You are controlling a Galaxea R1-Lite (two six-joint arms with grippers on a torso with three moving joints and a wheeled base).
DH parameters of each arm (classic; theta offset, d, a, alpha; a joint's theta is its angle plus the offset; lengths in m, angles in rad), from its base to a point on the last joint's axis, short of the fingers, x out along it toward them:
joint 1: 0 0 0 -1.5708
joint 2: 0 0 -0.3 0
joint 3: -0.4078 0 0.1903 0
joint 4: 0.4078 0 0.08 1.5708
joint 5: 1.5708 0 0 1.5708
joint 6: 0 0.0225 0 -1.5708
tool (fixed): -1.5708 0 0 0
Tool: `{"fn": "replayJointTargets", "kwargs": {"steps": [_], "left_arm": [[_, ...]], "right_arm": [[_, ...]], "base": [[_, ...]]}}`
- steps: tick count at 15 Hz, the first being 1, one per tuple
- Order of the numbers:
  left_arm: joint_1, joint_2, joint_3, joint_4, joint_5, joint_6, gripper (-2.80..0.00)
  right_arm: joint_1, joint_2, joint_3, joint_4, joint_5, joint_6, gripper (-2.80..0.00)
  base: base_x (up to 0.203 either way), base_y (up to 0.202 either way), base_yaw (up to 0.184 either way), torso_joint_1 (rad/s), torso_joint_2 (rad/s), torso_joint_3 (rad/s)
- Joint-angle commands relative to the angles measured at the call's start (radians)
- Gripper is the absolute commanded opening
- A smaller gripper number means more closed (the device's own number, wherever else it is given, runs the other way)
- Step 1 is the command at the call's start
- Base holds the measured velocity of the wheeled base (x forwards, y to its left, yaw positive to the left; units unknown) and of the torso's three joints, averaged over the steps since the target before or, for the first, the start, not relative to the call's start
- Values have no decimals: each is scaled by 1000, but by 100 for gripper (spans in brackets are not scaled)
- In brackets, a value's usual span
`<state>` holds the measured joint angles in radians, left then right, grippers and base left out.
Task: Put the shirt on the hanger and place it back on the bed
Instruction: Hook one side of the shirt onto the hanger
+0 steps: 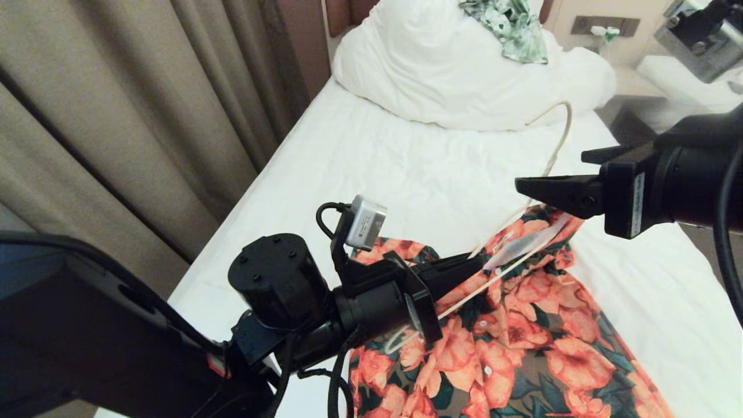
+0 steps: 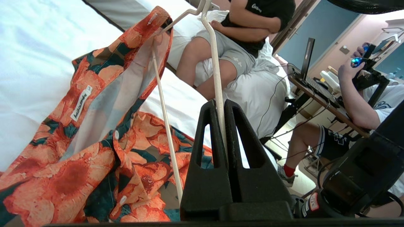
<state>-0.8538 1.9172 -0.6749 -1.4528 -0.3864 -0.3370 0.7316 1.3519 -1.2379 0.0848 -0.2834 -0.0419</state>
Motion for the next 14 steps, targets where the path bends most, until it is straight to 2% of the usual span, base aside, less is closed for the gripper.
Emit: {"fn": "replayJointTargets", "kwargs": {"steps": [1, 2, 9, 14], "left_arm": [[1, 8, 0, -8, -2, -2, -280], [1, 8, 0, -8, -2, -2, -280], [1, 8, -2, -8, 7, 0, -280], [2, 8, -2, -8, 8, 0, -280]], "right_arm": [[-32, 12, -2, 29, -13, 12, 0], [-51, 12, -2, 44, -13, 43, 0], [-242, -5, -2, 221, -13, 127, 0], [-334, -33, 1, 247, -7, 141, 0]], "base": [[0, 0, 0, 0, 0, 0], [0, 0, 0, 0, 0, 0], [0, 0, 0, 0, 0, 0], [0, 0, 0, 0, 0, 0]]}}
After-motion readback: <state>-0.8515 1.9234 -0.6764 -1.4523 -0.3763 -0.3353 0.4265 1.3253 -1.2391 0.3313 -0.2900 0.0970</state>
